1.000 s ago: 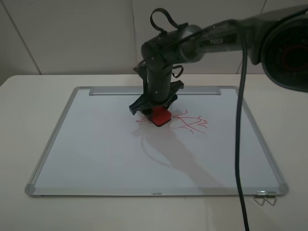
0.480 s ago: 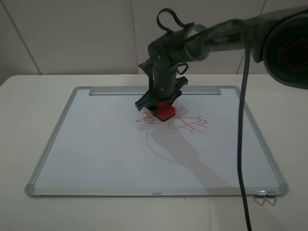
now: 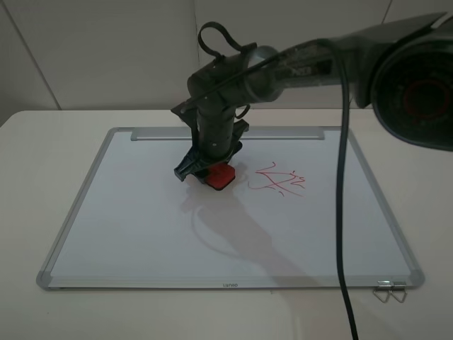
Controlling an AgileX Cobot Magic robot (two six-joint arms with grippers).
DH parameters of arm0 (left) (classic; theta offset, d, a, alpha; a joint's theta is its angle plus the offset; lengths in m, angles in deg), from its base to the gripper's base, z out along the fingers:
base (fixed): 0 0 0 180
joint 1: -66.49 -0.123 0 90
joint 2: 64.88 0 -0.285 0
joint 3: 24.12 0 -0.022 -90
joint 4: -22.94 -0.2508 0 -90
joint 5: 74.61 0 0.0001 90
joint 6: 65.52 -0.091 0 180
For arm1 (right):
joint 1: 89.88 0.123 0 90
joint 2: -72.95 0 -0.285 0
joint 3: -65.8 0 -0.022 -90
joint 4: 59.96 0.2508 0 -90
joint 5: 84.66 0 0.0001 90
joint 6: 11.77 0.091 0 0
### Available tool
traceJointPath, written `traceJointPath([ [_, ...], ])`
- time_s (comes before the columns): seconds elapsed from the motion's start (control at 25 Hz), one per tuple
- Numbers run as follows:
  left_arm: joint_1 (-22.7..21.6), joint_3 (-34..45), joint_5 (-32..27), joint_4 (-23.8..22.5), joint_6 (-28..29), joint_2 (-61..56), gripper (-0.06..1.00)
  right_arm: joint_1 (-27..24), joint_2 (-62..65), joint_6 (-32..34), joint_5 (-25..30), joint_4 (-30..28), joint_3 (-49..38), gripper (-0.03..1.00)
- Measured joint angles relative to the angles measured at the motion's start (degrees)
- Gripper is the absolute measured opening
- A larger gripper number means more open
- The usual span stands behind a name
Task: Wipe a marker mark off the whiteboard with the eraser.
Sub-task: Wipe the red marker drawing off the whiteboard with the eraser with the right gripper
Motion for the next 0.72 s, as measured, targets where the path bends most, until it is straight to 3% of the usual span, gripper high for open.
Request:
traceJointPath([
  [0.32, 0.0, 0.0, 0.0, 0.0, 0.0, 0.0, 0.77, 4.46, 0.0, -0.76, 0.85, 0.05, 0.0, 0.51],
  [0.72, 0.0, 0.0, 0.0, 0.0, 0.0, 0.0, 0.77, 1.22, 0.1, -5.24, 3.32, 2.29, 0.19, 0.51],
])
